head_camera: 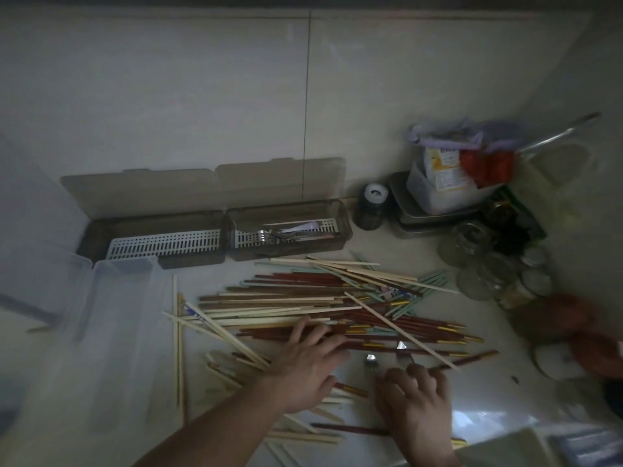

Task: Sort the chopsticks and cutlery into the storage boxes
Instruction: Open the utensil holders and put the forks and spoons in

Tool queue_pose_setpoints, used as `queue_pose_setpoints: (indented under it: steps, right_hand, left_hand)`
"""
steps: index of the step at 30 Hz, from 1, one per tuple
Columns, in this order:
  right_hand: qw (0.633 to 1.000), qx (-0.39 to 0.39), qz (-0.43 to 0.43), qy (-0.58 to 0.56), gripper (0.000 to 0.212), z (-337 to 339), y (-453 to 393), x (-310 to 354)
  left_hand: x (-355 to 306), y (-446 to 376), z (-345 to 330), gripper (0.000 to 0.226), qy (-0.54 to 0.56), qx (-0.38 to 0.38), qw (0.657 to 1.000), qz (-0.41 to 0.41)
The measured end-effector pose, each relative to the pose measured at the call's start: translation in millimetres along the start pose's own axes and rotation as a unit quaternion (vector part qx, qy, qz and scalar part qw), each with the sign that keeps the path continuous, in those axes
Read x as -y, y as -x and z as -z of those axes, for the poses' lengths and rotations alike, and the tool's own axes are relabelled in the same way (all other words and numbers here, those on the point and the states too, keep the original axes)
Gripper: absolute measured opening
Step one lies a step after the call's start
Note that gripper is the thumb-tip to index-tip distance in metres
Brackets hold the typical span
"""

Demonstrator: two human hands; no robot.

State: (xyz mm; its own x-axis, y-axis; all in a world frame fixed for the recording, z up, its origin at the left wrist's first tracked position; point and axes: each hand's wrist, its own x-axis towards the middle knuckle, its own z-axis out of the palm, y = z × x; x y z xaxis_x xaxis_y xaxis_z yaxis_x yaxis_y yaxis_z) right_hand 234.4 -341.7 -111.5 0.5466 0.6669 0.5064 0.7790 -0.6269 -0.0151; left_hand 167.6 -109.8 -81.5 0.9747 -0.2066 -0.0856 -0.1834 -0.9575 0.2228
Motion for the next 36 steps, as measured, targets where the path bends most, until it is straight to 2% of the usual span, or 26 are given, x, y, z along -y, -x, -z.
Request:
queue_pose_setpoints:
  steps: [4, 7, 10, 12, 14, 16, 18, 20, 22, 24, 25, 26, 27, 29, 30, 31, 34, 36]
  right_hand:
    - [0.998, -0.039, 0.049, -0.02, 0.011, 10, -3, 3]
    - [0.991, -0.062, 0.091, -0.082, 0.01, 21, -8, 10]
    - [0.981, -0.105, 0.086, -0.137, 0.013, 34, -22, 21]
    - [0.976, -0.14, 0.057, -0.154, 0.012, 42, -35, 30]
    - [0.973, -0.161, 0.018, -0.163, 0.009, 48, -50, 40]
    - [0.969, -0.169, -0.016, -0.181, 0.007, 53, -64, 51]
    - [0.961, -0.16, -0.032, -0.223, 0.008, 55, -72, 58]
    - [0.945, -0.132, -0.047, -0.296, 0.016, 56, -76, 63]
    - [0.917, -0.101, -0.116, -0.367, 0.024, 53, -78, 64]
    - [0.873, -0.063, -0.269, -0.402, 0.024, 47, -80, 62]
    - [0.838, -0.028, -0.354, -0.413, 0.024, 43, -82, 59]
    - [0.793, 0.015, -0.421, -0.441, 0.026, 39, -84, 56]
    - [0.731, 0.051, -0.464, -0.498, 0.03, 32, -85, 52]
    - [0.58, 0.088, -0.494, -0.642, 0.039, 21, -88, 42]
    - [0.536, 0.1, -0.491, -0.679, 0.038, 19, -90, 38]
    - [0.525, 0.115, -0.483, -0.691, 0.033, 17, -92, 35]
    - [0.544, 0.161, -0.446, -0.692, 0.017, 16, -98, 32]
    - [0.558, 0.174, -0.43, -0.688, 0.015, 14, -103, 29]
  left_hand:
    - [-2, 1, 1, 0.056, -0.01, -0.001, 1.0, 0.011]
    - [-4, -2, 1, 0.063, -0.012, -0.001, 1.0, 0.028]
    - [-8, -4, 0, 0.069, 0.001, 0.009, 0.999, 0.039]
    - [-13, -5, -1, 0.063, 0.02, -0.043, 0.999, 0.015]
    - [-21, -5, 3, 0.05, 0.068, -0.128, 0.989, 0.006]
    - [-29, -6, 6, 0.038, 0.213, -0.193, 0.957, 0.028]
    - [-33, -9, 13, 0.031, 0.381, -0.21, 0.898, 0.065]
    - [-33, -12, 22, 0.025, 0.453, -0.222, 0.858, 0.094]
    - [-28, -13, 29, 0.008, 0.506, -0.223, 0.823, 0.129]
    - [-23, -12, 39, 0.016, 0.591, -0.225, 0.757, 0.164]
    - [-19, -11, 43, 0.02, 0.629, -0.222, 0.725, 0.17]
    - [-15, -9, 47, 0.02, 0.663, -0.219, 0.696, 0.167]
    - [-12, -8, 51, 0.019, 0.689, -0.214, 0.674, 0.159]
    - [-7, -6, 56, 0.019, 0.724, -0.187, 0.65, 0.137]
    - [-4, -5, 59, 0.021, 0.738, -0.169, 0.64, 0.129]
    - [-2, -4, 61, 0.022, 0.755, -0.149, 0.626, 0.126]
    - [6, 0, 63, 0.022, 0.801, -0.112, 0.573, 0.134]
    - [10, -1, 61, 0.02, 0.806, -0.109, 0.561, 0.155]
